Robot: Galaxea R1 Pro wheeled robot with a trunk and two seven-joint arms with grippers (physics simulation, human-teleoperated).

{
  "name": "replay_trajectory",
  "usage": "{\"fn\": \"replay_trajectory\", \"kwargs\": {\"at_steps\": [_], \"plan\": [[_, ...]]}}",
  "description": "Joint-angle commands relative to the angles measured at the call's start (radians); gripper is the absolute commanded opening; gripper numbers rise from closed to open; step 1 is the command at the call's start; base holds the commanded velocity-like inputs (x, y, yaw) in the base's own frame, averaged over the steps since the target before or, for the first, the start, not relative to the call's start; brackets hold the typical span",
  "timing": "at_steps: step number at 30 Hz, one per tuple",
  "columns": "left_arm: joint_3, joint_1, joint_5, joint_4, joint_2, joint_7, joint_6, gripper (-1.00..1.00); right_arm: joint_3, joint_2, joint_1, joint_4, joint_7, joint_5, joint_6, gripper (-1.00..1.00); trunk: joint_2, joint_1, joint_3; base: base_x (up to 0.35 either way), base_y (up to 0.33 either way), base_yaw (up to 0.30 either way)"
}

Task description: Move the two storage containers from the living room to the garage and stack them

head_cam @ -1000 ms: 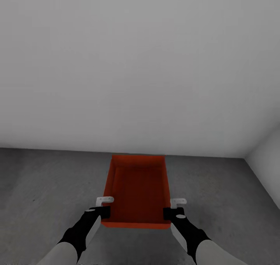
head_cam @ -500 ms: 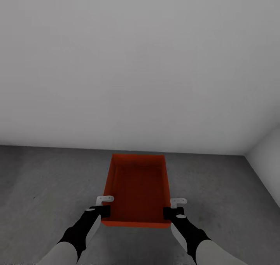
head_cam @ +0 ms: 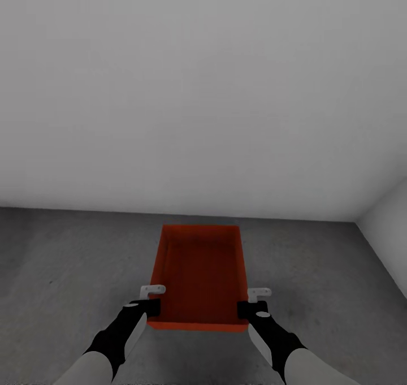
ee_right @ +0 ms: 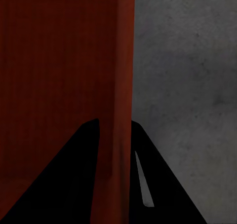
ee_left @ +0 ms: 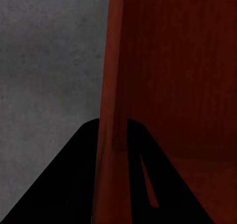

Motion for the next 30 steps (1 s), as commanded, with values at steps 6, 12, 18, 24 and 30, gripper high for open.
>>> {"fn": "replay_trajectory", "kwargs": {"at_steps": [6,12,18,24,30], "plan": [[0.044,0.0,-0.008,-0.005,0.005,0.015,0.008,-1.0,-0.041,-0.002,-0.001,-0.005,-0.09,0.012,-0.032,-1.0,-0.002,0.0,-0.011,0.0,0.0,0.0],[0.044,0.0,-0.008,-0.005,0.005,0.014,0.009,-1.0,-0.042,-0.002,-0.001,-0.005,-0.091,0.012,-0.031,-1.0,-0.002,0.0,-0.021,0.0,0.0,0.0],[0.044,0.0,-0.008,-0.002,0.005,0.015,0.009,-1.0,-0.042,-0.002,-0.001,-0.005,-0.094,0.012,-0.03,-1.0,-0.023,0.012,-0.033,0.0,0.0,0.0],[0.044,0.0,-0.008,0.0,0.005,0.015,0.009,-1.0,-0.043,-0.002,-0.001,-0.005,-0.094,0.012,-0.03,-1.0,-0.065,0.035,-0.052,0.0,0.0,0.0],[0.044,0.0,-0.008,0.0,0.005,0.015,0.009,-1.0,-0.041,-0.002,-0.001,-0.005,-0.096,0.012,-0.031,-1.0,-0.107,0.058,-0.071,0.0,0.0,0.0]]}}
